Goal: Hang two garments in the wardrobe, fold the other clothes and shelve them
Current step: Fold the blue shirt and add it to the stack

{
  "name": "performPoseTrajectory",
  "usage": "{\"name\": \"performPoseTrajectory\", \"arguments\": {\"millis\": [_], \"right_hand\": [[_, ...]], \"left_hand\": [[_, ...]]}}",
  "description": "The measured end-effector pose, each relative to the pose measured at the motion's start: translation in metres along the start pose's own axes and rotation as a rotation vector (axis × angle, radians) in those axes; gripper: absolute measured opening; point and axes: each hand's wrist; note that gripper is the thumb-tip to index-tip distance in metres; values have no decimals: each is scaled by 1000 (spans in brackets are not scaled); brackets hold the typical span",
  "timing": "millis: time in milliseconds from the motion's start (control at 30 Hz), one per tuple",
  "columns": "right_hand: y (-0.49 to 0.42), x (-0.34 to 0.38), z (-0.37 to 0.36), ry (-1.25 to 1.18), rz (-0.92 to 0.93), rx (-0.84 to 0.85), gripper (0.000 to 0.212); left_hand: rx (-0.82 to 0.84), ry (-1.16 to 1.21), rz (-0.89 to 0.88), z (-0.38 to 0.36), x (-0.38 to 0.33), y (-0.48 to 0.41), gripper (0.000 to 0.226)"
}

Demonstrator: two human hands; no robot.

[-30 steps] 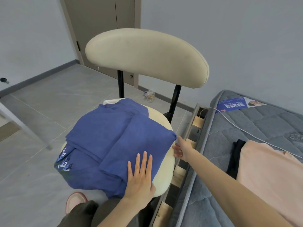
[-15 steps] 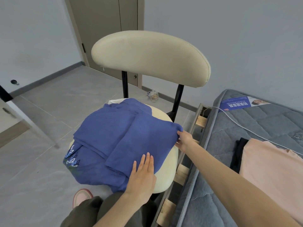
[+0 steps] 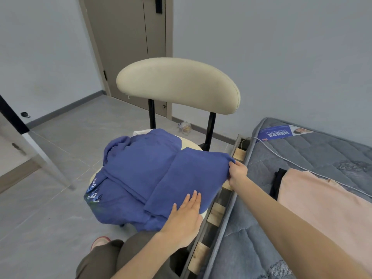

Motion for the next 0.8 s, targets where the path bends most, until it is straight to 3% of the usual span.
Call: {"name": "performPoseTrajectory", "arguments": {"millis": [133, 400, 800], "right_hand": [[7, 9, 28, -35, -24, -67, 32], [14, 19, 48, 39, 17, -9, 36], [14, 32, -70, 172, 142, 163, 30]], "left_hand": [[56, 161, -75, -2, -24, 6, 57], [13, 560, -83, -3, -26, 12, 52], [-261, 777, 80, 54, 93, 11, 37]]}}
Point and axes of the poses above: each hand's wrist, its own y-axis away from the middle knuckle, its own z-axis out of the back of the hand, x = y × z
